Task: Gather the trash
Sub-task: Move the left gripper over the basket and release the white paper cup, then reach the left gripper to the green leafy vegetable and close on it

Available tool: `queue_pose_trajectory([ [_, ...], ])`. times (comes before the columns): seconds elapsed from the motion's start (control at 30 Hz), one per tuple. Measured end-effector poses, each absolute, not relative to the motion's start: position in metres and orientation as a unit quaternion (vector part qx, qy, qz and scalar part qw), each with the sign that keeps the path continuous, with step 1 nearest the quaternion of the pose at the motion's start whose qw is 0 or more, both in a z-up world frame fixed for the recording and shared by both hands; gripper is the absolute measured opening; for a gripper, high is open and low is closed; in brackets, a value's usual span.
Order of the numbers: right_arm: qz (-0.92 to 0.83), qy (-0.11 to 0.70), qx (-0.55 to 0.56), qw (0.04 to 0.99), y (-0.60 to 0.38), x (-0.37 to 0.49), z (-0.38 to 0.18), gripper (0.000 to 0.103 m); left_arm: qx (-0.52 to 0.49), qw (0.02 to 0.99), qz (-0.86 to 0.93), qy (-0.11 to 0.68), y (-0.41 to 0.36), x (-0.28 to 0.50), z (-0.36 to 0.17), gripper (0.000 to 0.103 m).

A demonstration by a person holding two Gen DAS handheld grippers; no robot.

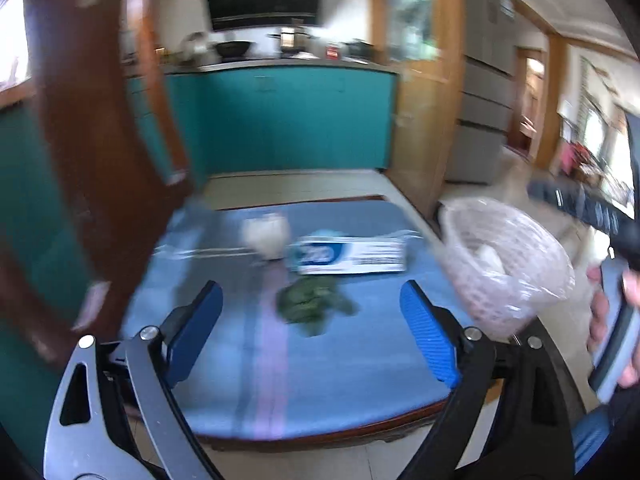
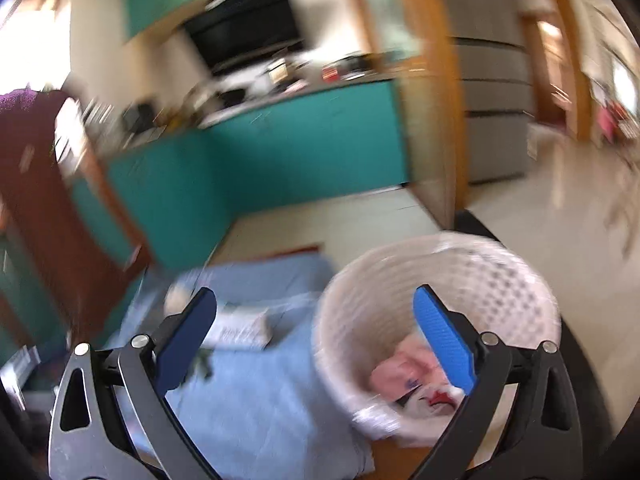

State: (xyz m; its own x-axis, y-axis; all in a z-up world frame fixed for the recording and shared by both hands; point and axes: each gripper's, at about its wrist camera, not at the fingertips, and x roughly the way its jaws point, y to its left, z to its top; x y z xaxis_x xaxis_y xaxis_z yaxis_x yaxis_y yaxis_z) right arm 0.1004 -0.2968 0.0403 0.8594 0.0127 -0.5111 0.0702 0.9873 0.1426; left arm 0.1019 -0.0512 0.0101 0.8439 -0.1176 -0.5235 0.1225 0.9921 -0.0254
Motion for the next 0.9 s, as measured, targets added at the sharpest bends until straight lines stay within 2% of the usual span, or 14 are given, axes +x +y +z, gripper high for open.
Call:
queue_pose_trajectory([
  [0.07,0.018,0.282,0.037,0.959,-0.267,0.1,0.034,0.097,-0.01,0.959,-0.052,0.278,-0.035,0.1,0.006,0.09],
  [0.27,0.056,0.299,-0.03,0.952,-0.217,0.098,0.022,0.097,0.027,0.951,-0.051,0.305,-0.032,0.106,-0.013,0.09],
  [0.9,0.058,0.311,-0.01,0.949,-0.221,0.099,0.019,0.097,0.027,0.943,-0.073,0.323,-0.05,0.103,-0.019,0.09],
])
